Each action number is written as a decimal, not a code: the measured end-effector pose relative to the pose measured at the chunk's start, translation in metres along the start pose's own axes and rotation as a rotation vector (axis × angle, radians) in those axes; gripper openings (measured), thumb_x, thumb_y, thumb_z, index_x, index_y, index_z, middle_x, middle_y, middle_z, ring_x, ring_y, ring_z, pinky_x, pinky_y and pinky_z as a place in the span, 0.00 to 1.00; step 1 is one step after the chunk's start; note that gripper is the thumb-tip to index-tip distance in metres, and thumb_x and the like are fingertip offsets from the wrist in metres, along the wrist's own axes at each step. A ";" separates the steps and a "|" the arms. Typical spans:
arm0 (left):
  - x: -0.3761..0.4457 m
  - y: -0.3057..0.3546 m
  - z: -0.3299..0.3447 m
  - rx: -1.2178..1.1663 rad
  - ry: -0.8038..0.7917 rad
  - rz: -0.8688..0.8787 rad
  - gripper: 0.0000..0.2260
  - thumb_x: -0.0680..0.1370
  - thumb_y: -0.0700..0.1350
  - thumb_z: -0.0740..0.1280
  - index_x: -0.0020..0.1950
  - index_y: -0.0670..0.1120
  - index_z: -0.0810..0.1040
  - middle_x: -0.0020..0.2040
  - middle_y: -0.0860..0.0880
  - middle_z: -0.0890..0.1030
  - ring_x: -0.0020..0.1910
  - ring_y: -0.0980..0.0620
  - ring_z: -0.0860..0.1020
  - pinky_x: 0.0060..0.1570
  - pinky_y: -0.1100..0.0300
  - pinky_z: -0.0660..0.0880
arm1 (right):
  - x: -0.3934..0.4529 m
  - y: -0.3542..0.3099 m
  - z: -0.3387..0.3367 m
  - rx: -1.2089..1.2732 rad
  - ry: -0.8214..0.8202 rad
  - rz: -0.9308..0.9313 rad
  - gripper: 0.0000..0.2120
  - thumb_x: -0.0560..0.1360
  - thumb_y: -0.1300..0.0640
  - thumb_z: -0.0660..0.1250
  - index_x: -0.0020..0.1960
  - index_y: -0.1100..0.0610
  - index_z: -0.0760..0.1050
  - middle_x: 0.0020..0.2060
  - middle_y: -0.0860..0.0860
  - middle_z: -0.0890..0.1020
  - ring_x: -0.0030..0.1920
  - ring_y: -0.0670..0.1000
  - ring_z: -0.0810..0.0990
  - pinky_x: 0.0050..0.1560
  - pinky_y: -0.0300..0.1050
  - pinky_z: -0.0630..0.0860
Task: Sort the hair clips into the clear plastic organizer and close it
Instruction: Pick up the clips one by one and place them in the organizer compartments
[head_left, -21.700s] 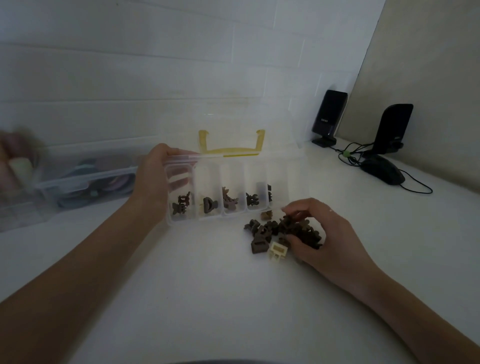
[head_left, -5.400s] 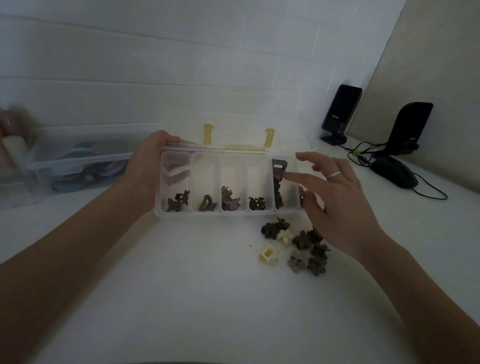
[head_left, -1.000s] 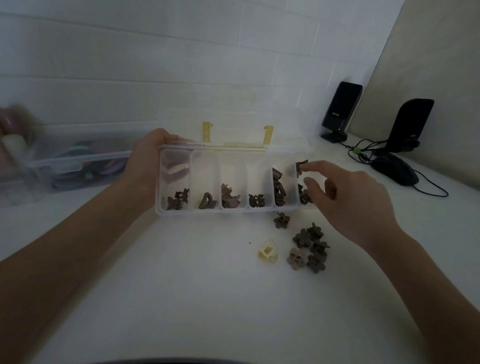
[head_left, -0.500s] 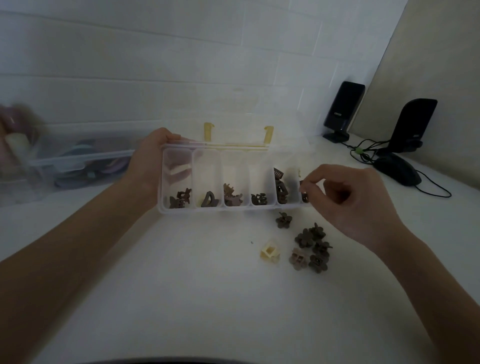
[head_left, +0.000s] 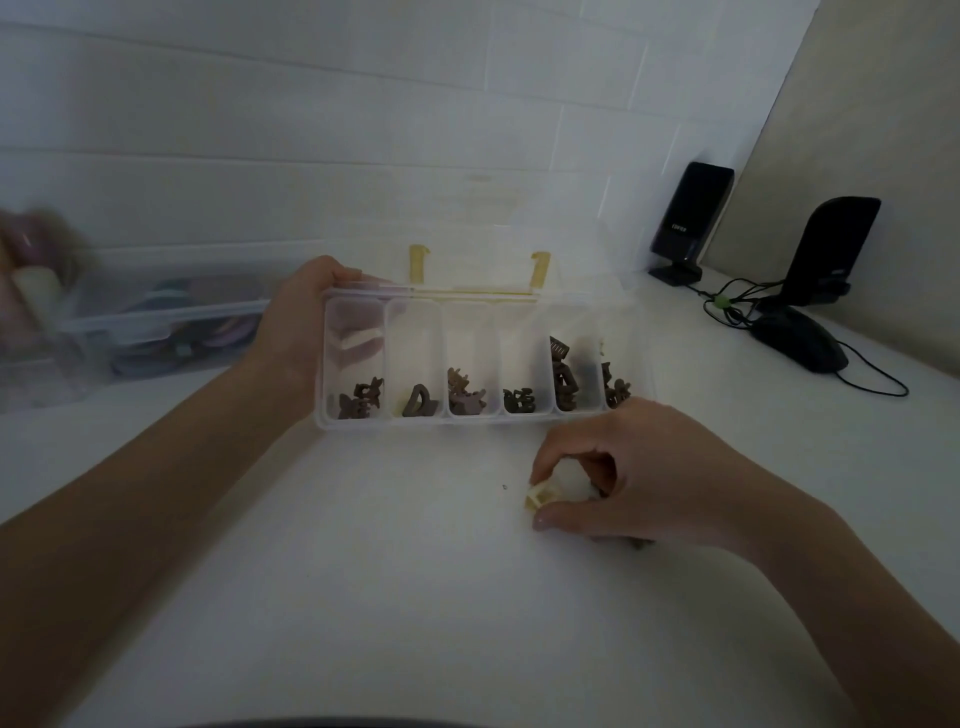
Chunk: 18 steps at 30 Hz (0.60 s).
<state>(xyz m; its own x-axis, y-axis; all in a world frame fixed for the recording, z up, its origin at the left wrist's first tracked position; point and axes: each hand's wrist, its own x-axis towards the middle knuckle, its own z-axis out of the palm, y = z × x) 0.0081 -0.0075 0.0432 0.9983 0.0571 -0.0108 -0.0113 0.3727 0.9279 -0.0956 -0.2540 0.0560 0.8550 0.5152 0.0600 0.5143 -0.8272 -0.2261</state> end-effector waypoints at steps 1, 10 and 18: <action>0.000 0.000 0.000 0.004 -0.002 0.003 0.09 0.74 0.45 0.57 0.41 0.45 0.76 0.38 0.50 0.80 0.37 0.55 0.79 0.30 0.66 0.74 | 0.000 0.001 0.000 0.021 0.021 -0.012 0.15 0.64 0.36 0.69 0.47 0.42 0.77 0.24 0.44 0.73 0.31 0.42 0.74 0.30 0.33 0.65; 0.001 -0.001 0.000 0.017 -0.006 0.034 0.09 0.73 0.43 0.57 0.43 0.44 0.76 0.41 0.47 0.79 0.40 0.52 0.77 0.30 0.66 0.74 | 0.004 -0.001 0.006 0.162 0.451 -0.108 0.13 0.70 0.49 0.67 0.55 0.44 0.78 0.43 0.31 0.74 0.38 0.38 0.75 0.33 0.26 0.66; 0.000 -0.001 -0.002 0.022 -0.106 0.068 0.12 0.73 0.42 0.54 0.42 0.41 0.76 0.35 0.49 0.82 0.41 0.52 0.76 0.35 0.64 0.74 | 0.008 0.016 0.004 0.212 0.738 0.147 0.14 0.70 0.56 0.71 0.49 0.44 0.69 0.44 0.40 0.77 0.40 0.45 0.76 0.34 0.52 0.76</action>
<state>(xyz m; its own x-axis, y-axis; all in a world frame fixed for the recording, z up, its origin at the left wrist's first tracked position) 0.0083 -0.0060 0.0417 0.9957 -0.0172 0.0912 -0.0794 0.3512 0.9329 -0.0804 -0.2622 0.0489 0.7746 0.0599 0.6296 0.4325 -0.7766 -0.4581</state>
